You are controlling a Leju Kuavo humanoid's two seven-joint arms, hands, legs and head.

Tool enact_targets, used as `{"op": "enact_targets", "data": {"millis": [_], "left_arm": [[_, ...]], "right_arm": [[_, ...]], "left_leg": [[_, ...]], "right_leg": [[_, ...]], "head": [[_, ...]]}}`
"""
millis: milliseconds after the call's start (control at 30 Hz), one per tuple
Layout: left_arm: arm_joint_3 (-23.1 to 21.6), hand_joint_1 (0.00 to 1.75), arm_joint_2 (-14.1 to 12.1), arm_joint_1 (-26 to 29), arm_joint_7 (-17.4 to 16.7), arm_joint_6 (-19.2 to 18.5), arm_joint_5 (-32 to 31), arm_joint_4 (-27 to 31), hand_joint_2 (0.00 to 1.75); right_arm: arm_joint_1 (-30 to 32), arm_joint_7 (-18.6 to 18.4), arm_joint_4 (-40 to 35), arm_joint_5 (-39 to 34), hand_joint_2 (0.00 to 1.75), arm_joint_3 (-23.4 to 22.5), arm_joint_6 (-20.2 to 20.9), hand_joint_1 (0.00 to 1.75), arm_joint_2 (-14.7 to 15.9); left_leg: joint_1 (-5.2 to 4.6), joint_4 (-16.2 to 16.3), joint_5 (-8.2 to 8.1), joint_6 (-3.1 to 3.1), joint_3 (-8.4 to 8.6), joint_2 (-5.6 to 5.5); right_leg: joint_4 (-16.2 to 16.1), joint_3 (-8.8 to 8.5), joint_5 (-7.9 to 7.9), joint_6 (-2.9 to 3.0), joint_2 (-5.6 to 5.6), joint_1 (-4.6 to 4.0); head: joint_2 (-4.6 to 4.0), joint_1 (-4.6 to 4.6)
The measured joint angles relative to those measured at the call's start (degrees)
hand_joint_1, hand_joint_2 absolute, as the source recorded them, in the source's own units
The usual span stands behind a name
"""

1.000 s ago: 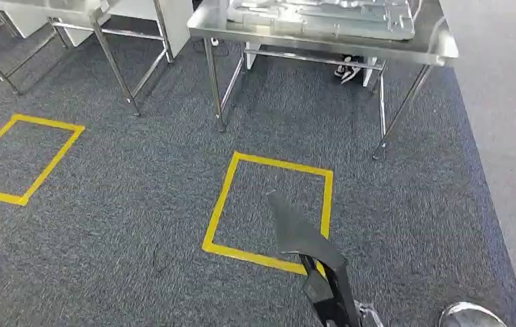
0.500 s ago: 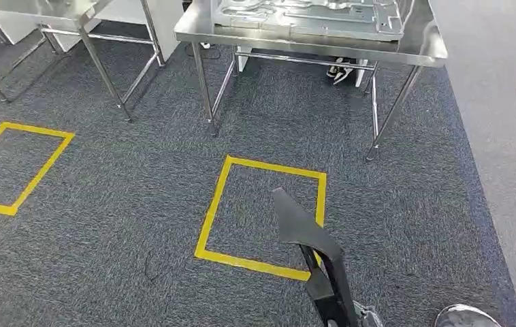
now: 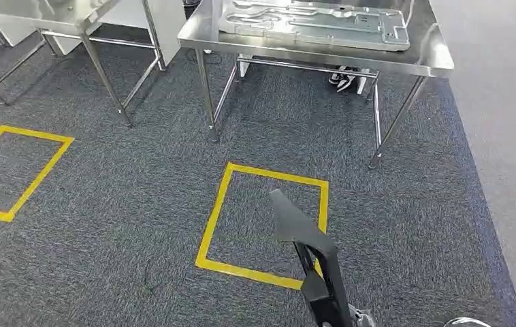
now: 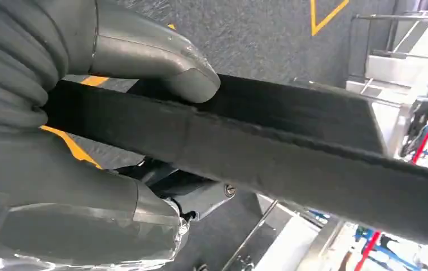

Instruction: Take the parts from the cabinet and place them on the table.

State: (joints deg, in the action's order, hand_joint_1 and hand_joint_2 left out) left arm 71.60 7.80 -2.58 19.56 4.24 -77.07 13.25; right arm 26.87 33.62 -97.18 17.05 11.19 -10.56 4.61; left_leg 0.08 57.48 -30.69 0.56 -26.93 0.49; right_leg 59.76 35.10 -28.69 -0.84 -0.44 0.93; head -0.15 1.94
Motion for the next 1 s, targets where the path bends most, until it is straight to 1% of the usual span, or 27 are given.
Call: {"op": "enact_targets", "data": {"millis": [33,67,100,133,167,200,267,300,333,367,433,467,500,533,567,600,633,667,700,733,800,833,867,900,933,967,1000], "left_arm": [[0.0,0.0,0.0,-0.2,-0.11,0.0,-0.18,0.0,0.0],[0.0,0.0,0.0,-0.12,-0.17,0.0,-0.35,0.0,0.0],[0.0,0.0,-0.02,-0.11,-0.2,0.0,-0.46,0.0,0.0],[-0.02,0.0,-0.07,-0.14,-0.37,0.0,-0.57,0.0,0.0],[-0.02,0.0,-0.07,-0.2,-0.35,-0.02,-0.75,0.0,0.0],[-0.04,0.0,-0.02,-0.41,-0.37,-0.18,-0.96,-0.02,0.0],[-0.04,0.0,-0.07,-0.53,-0.37,-0.33,-1.03,-0.02,0.0],[-0.07,0.0,-0.11,-0.5,-0.37,-0.48,-1.2,-0.02,0.0],[-0.24,0.0,-0.22,-0.41,-0.37,-0.85,-1.79,-0.02,0.0],[-0.39,0.0,-0.26,-0.35,-0.39,-1.2,-2.32,-0.02,0.0],[-0.59,0.0,-0.48,-0.45,-0.48,-1.51,-3.13,-0.02,0.0],[-0.83,0.0,-0.59,-0.43,-0.52,-1.88,-3.54,-0.02,0.0],[-1.03,0.0,-0.83,-0.61,-0.66,-2.1,-3.94,-0.04,0.0],[-1.33,0.0,-0.92,-0.71,-0.74,-2.3,-4.13,-0.09,0.0],[-1.75,0.0,-1.0,-0.72,-0.81,-2.36,-4.55,-0.09,0.0],[-2.03,0.0,-1.14,-0.66,-0.89,-2.55,-4.83,-0.09,0.0],[-2.25,0.0,-1.16,-0.78,-0.92,-2.77,-5.16,-0.09,0.0],[-2.52,0.0,-1.16,-0.87,-0.94,-3.02,-5.25,-0.09,0.0],[-2.95,0.0,-1.27,-1.04,-0.94,-3.17,-5.51,-0.09,0.0],[-3.32,0.0,-1.33,-1.21,-0.98,-3.24,-5.79,-0.09,0.0],[-3.8,0.0,-1.55,-1.42,-1.16,-3.41,-6.3,-0.09,0.0],[-4.13,0.0,-1.64,-1.48,-1.31,-3.54,-6.47,-0.09,0.0],[-4.53,0.0,-1.71,-1.55,-1.33,-3.65,-6.67,-0.09,0.0],[-4.79,0.0,-1.73,-1.62,-1.35,-3.81,-6.84,-0.09,0.0],[-4.94,0.0,-1.75,-1.67,-1.36,-3.87,-6.93,-0.09,0.0],[-5.16,0.0,-1.73,-1.65,-1.36,-4.0,-6.97,-0.09,0.0],[-5.33,0.0,-1.73,-1.75,-1.46,-4.07,-7.02,-0.22,0.0]], "right_arm": [[0.14,-0.11,0.02,0.02,1.75,0.02,-0.07,1.75,0.0],[0.39,-0.17,0.04,0.07,1.75,0.02,-0.24,1.75,0.0],[0.33,-0.35,0.07,0.35,1.75,0.09,-0.46,1.75,0.0],[0.16,-0.65,0.04,0.72,1.75,0.35,-0.96,1.75,0.02],[-0.02,-0.98,0.02,1.12,1.75,0.48,-1.58,1.75,0.24],[-0.34,-1.33,0.0,1.79,1.75,0.63,-2.33,1.75,0.44],[-1.07,-2.17,-0.37,3.72,1.75,1.27,-4.25,1.75,0.59],[-1.29,-2.65,-0.68,4.66,1.75,1.64,-5.23,1.75,0.63],[-1.75,-3.67,-1.09,6.33,1.75,2.31,-6.98,1.75,0.63],[-2.15,-4.65,-1.58,7.79,1.75,2.93,-8.54,1.75,0.63],[-3.05,-6.54,-2.67,9.8,1.75,3.83,-10.06,1.75,0.63],[-3.87,-8.19,-3.34,11.01,1.75,4.22,-10.4,1.75,0.63],[-5.03,-9.64,-3.52,11.76,1.75,4.39,-10.45,1.75,0.63],[-6.18,-11.07,-3.7,12.18,1.75,4.42,-10.27,1.75,0.63],[-7.39,-12.86,-3.87,12.33,1.75,4.42,-9.46,1.75,0.63],[-8.58,-14.5,-3.87,12.41,1.75,4.35,-8.33,1.75,0.63],[-9.94,-15.94,-3.83,12.44,1.75,4.03,-7.11,1.75,0.63],[-11.51,-17.03,-3.63,12.57,1.75,3.67,-5.98,1.75,0.63],[-13.24,-18.21,-3.39,12.72,1.75,3.15,-4.63,1.75,0.63],[-15.22,-19.54,-2.86,13.14,1.75,2.53,-3.25,1.75,0.44],[-20.2,-22.65,-0.37,14.62,1.75,1.14,-1.0,1.75,-0.07],[-22.99,-24.29,1.58,15.51,1.75,0.4,-0.2,1.75,-0.17],[-25.49,-25.52,3.2,16.32,1.75,-0.24,0.09,1.75,-0.15],[-28.17,-26.56,4.86,17.23,1.75,-0.72,0.2,1.75,-0.15],[-30.87,-27.63,6.59,18.56,1.75,-1.01,0.02,1.75,-0.15],[-33.33,-28.81,8.27,20.77,1.75,-1.2,-0.46,1.75,-0.15],[-35.66,-29.76,9.89,23.39,1.75,-1.18,-1.46,1.75,-0.17]], "left_leg": [[-0.06,-0.19,-0.4,-0.52,-0.43,0.11],[-0.05,0.41,-0.31,-0.93,0.51,0.18],[-0.09,0.39,-0.29,-1.22,0.8,0.15],[0.05,0.92,-0.78,-1.51,0.65,0.16],[0.22,3.25,-1.18,-1.75,-0.07,-0.04],[0.24,7.16,-2.6,-1.97,-2.28,-0.05],[0.31,15.65,-6.57,-2.22,-7.9,-0.05],[0.3,17.77,-7.53,-2.22,-9.57,-0.05],[0.3,18.4,-7.01,-2.2,-11.06,-0.05],[0.3,16.46,-5.23,-2.09,-11.02,-0.06],[0.25,8.61,0.71,-1.73,-9.0,-0.06],[0.0,3.42,5.09,-0.91,-7.82,0.06],[-0.35,3.3,3.55,-0.65,-8.17,0.11],[-0.51,3.16,2.29,-0.31,-8.2,0.01],[-0.56,2.75,3.83,0.28,-7.99,0.01],[-0.45,2.43,3.58,0.86,-7.66,0.03],[-0.17,1.95,3.78,1.24,-6.49,-0.06],[-0.09,1.44,3.86,1.44,-5.85,-0.03],[-0.07,1.25,3.73,1.65,-5.52,-0.04],[-0.07,1.25,3.55,1.92,-5.38,-0.03],[-0.14,1.25,2.93,2.02,-4.94,-0.01],[-0.14,1.25,2.58,2.0,-4.53,0.0],[-0.14,1.25,2.17,1.93,-4.01,-0.02],[-0.14,1.25,1.71,1.84,-3.34,-0.06],[-0.16,1.25,1.17,1.67,-2.46,-0.11],[-0.15,1.21,0.6,1.5,-2.06,-0.12],[-0.18,1.36,0.23,1.25,-1.65,-0.1]], "right_leg": [[0.09,-0.06,1.17,0.62,0.09,-0.05],[-0.09,-0.15,1.59,1.0,0.24,0.04],[-0.1,-0.59,1.32,1.42,0.31,0.04],[-0.36,-1.51,1.41,1.82,0.48,0.34],[-0.53,-2.13,1.1,2.22,0.41,0.34],[-0.54,-2.35,0.82,2.51,0.42,0.34],[-0.53,-2.76,0.21,2.7,0.5,0.2],[-0.53,-2.99,-0.06,2.74,0.56,0.16],[-0.53,-3.69,-0.57,2.69,0.76,0.1],[-0.53,-4.32,-1.03,2.66,0.85,0.05],[-0.53,-5.79,-1.98,2.47,0.89,-0.06],[-0.69,-6.14,-2.54,2.32,0.85,-0.07],[-0.58,-6.58,-2.76,1.96,0.93,-0.27],[-0.64,-6.25,-2.97,1.6,1.03,-0.23],[-0.59,-6.82,-2.9,1.14,1.05,-0.22],[-0.08,-6.93,-2.34,0.69,1.03,-0.27],[0.12,-7.07,-2.56,0.46,0.99,-0.32],[1.35,-6.8,-2.77,0.27,0.79,-0.15],[3.89,-5.36,-3.3,0.31,0.72,-0.14],[7.73,-2.77,-4.62,0.09,0.73,-0.13],[14.68,2.72,-8.06,-0.51,0.72,-0.12],[15.65,4.41,-8.44,-0.75,0.69,-0.1],[14.48,4.87,-7.54,-0.74,0.65,-0.09],[11.59,4.51,-5.31,-0.57,0.65,-0.11],[7.18,3.45,-1.58,-0.26,0.65,-0.16],[2.51,2.41,3.03,0.37,0.66,-0.32],[0.98,2.87,4.62,0.89,0.72,-0.66]], "head": [[0.0,0.0],[0.0,0.04],[0.0,0.0],[0.0,0.07],[0.0,0.0],[0.0,0.04],[0.0,0.02],[0.0,0.04],[0.0,0.02],[0.0,0.04],[0.0,0.02],[0.0,0.02],[0.0,0.02],[0.0,0.0],[0.0,0.04],[0.0,0.0],[0.0,0.04],[0.0,0.0],[0.0,0.0],[0.0,0.02],[0.0,0.02],[0.0,0.02],[0.0,0.02],[0.0,0.02],[0.0,0.02],[0.0,0.0],[0.0,0.06]]}}
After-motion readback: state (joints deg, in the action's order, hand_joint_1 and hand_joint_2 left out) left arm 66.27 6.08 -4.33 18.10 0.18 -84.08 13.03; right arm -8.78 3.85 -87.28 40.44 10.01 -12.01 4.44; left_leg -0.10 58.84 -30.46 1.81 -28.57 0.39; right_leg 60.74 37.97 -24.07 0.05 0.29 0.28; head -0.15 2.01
